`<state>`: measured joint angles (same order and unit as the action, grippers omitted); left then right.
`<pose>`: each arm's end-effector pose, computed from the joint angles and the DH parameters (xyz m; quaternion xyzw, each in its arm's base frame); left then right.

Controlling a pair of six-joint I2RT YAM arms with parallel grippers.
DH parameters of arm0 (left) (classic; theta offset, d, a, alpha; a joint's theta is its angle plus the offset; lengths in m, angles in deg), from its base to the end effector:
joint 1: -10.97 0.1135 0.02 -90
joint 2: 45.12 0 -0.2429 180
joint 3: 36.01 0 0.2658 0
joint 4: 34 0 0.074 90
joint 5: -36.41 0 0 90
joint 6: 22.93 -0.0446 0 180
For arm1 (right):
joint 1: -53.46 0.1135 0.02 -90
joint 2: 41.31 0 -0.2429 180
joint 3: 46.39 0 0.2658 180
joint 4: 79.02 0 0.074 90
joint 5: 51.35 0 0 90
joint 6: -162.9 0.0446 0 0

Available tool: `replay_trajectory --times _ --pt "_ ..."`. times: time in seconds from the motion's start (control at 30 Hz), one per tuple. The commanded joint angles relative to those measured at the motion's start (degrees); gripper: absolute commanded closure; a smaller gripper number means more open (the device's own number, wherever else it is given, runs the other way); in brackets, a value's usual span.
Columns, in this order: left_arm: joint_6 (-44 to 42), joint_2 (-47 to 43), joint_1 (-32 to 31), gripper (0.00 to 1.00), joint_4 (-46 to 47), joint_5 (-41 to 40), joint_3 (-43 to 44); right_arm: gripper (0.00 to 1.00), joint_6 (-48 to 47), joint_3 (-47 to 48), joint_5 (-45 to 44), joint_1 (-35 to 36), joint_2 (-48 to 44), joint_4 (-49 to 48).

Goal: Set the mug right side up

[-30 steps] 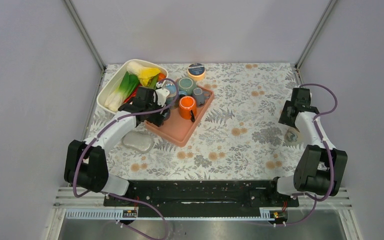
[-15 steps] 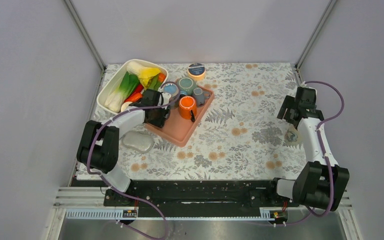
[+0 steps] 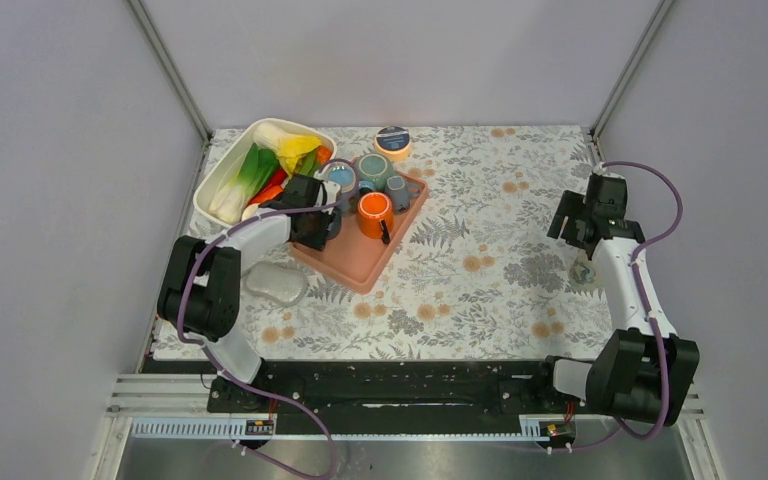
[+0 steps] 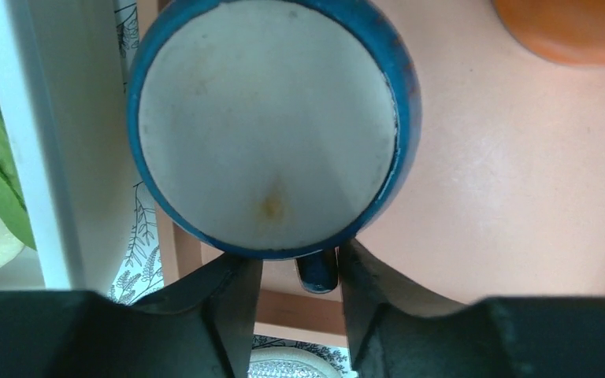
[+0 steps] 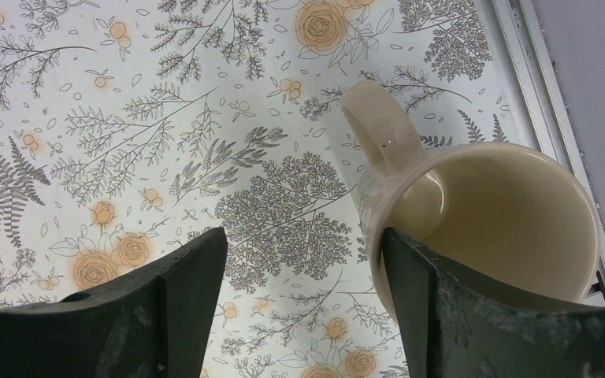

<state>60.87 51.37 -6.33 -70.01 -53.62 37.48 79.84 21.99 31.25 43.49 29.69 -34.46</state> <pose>0.3372 -0.1050 0.1493 0.1962 0.9435 -0.0256 0.2659 0.2815 -0.0553 0.2443 0.1599 0.9155 -0.0697 0.3626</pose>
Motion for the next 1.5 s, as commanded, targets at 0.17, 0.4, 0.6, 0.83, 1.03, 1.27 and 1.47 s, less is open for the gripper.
replay_trajectory --times 0.17,0.4,0.6,0.83,1.03,1.27,1.47 --pt "1.5 -0.5 1.3 1.0 3.0 2.6 3.5 0.19 0.1 -0.3 1.8 2.0 -3.4 -1.0" --pt "2.5 -7.9 5.0 1.0 -2.2 15.2 2.0 0.19 0.2 1.1 5.4 8.9 -6.5 -0.5" --pt "0.3 -13.6 6.0 1.0 -6.8 19.9 2.1 0.06 1.4 2.5 8.1 23.6 -10.7 -2.8" --pt "-0.1 -20.0 6.3 1.0 -9.9 28.1 2.8 0.05 5.9 1.9 10.8 26.3 -15.3 -6.0" --pt "2.4 -23.7 6.3 1.0 -14.0 38.2 10.5 0.0 15.6 -6.3 20.5 37.4 -17.0 -26.3" --pt "6.8 -23.2 4.0 1.0 -15.4 48.0 16.8 0.0 24.5 -5.2 27.9 50.2 -6.6 -51.4" --pt "11.7 -24.4 0.3 1.0 -12.5 53.7 16.2 0.01 26.4 -0.6 29.2 54.7 -0.5 -58.6"
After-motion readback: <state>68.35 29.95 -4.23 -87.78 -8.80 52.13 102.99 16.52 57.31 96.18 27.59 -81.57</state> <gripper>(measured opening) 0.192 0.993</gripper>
